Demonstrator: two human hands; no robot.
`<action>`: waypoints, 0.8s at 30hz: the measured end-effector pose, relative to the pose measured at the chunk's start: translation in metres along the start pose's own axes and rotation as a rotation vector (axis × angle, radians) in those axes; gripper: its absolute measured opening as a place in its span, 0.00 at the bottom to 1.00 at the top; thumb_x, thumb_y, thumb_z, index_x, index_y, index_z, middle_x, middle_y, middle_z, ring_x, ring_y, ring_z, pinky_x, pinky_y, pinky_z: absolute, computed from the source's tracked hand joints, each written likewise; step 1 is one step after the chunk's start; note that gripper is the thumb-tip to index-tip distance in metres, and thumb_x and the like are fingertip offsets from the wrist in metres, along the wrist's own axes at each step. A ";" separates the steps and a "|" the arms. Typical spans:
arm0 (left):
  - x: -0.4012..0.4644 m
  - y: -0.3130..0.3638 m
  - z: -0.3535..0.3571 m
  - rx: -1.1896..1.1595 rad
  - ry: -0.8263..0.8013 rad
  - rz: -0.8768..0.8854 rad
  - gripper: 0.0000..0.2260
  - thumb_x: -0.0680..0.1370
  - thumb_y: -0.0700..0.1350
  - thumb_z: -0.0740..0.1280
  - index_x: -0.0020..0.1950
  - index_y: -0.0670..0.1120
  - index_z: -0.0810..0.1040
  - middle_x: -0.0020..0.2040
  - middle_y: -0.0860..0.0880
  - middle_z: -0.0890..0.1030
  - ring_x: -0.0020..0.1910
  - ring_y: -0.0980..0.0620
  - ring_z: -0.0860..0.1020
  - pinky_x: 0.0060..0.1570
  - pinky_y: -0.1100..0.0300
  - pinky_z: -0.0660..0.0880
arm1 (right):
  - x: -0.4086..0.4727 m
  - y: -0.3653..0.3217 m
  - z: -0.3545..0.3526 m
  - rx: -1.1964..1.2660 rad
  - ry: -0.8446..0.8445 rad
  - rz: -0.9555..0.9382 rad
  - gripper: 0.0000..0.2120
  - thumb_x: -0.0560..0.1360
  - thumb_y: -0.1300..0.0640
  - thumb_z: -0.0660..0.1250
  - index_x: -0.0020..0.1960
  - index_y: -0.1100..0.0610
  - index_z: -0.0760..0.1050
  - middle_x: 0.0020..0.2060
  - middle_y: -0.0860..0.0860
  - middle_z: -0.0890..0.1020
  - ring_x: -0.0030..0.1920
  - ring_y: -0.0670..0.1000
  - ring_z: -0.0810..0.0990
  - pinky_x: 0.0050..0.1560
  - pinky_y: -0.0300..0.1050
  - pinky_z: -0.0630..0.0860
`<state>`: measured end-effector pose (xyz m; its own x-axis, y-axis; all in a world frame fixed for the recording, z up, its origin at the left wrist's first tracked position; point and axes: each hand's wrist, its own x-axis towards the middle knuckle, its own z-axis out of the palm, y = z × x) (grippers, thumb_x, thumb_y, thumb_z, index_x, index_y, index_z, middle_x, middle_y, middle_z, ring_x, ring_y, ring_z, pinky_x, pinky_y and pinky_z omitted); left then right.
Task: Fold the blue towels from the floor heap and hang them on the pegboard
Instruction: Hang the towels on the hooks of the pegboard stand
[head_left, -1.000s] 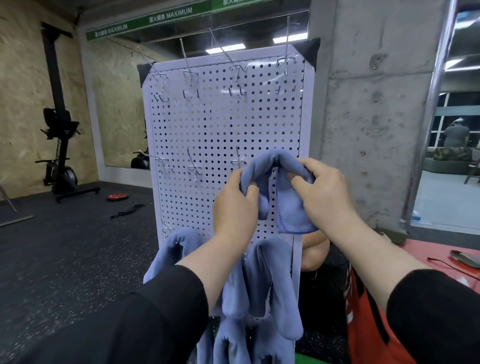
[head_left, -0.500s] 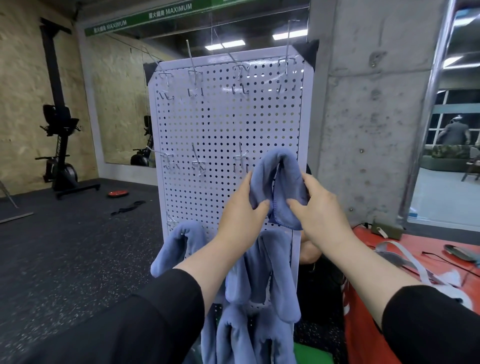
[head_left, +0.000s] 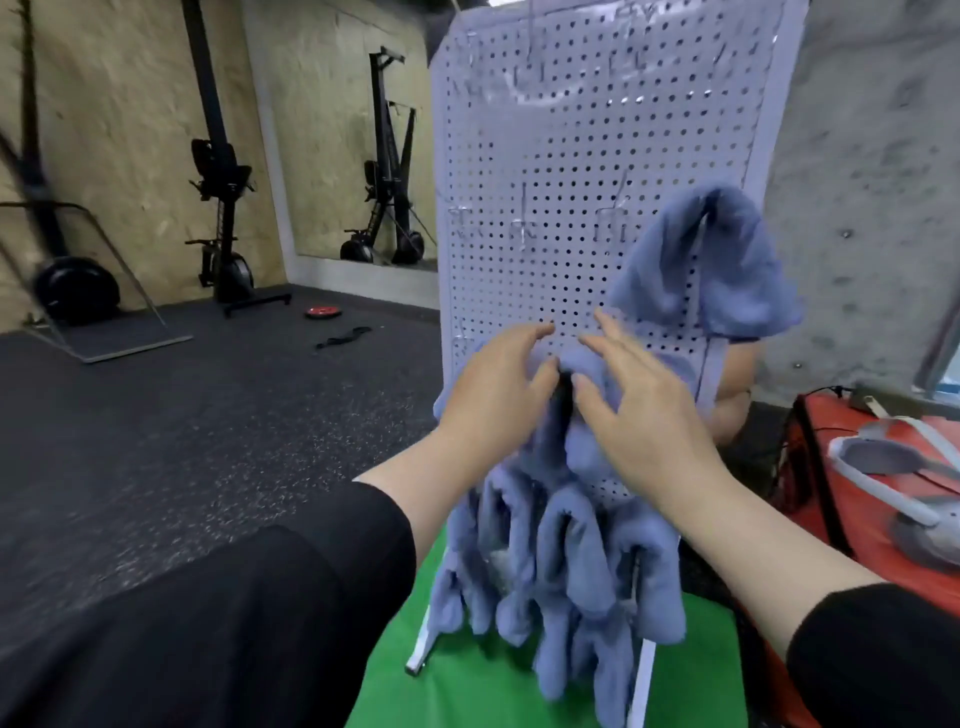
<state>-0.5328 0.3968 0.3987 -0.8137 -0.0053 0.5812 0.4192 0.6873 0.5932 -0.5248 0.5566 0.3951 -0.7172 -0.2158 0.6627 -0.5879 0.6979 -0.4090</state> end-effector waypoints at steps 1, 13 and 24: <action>-0.012 -0.018 -0.009 0.044 0.022 0.000 0.16 0.83 0.48 0.63 0.71 0.49 0.75 0.68 0.52 0.78 0.65 0.52 0.75 0.64 0.56 0.72 | -0.007 -0.008 0.018 0.010 -0.039 -0.006 0.21 0.82 0.54 0.64 0.74 0.53 0.71 0.77 0.45 0.67 0.74 0.44 0.66 0.67 0.29 0.56; -0.249 -0.320 -0.106 0.721 -0.616 -0.387 0.15 0.83 0.51 0.60 0.69 0.50 0.75 0.64 0.48 0.78 0.63 0.45 0.77 0.56 0.52 0.74 | -0.179 -0.084 0.304 0.093 -0.805 0.038 0.18 0.81 0.52 0.66 0.68 0.56 0.77 0.65 0.55 0.80 0.65 0.56 0.78 0.65 0.46 0.69; -0.347 -0.460 -0.083 0.663 -1.077 -0.515 0.17 0.83 0.47 0.61 0.72 0.50 0.74 0.69 0.46 0.76 0.67 0.44 0.75 0.60 0.54 0.71 | -0.310 -0.097 0.472 0.059 -1.210 -0.044 0.27 0.81 0.50 0.64 0.77 0.58 0.65 0.76 0.54 0.68 0.75 0.53 0.68 0.75 0.47 0.63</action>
<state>-0.4101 0.0222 -0.0296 -0.8532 -0.0105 -0.5215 -0.0460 0.9974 0.0550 -0.4227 0.2336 -0.0667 -0.5632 -0.7595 -0.3254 -0.6144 0.6483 -0.4497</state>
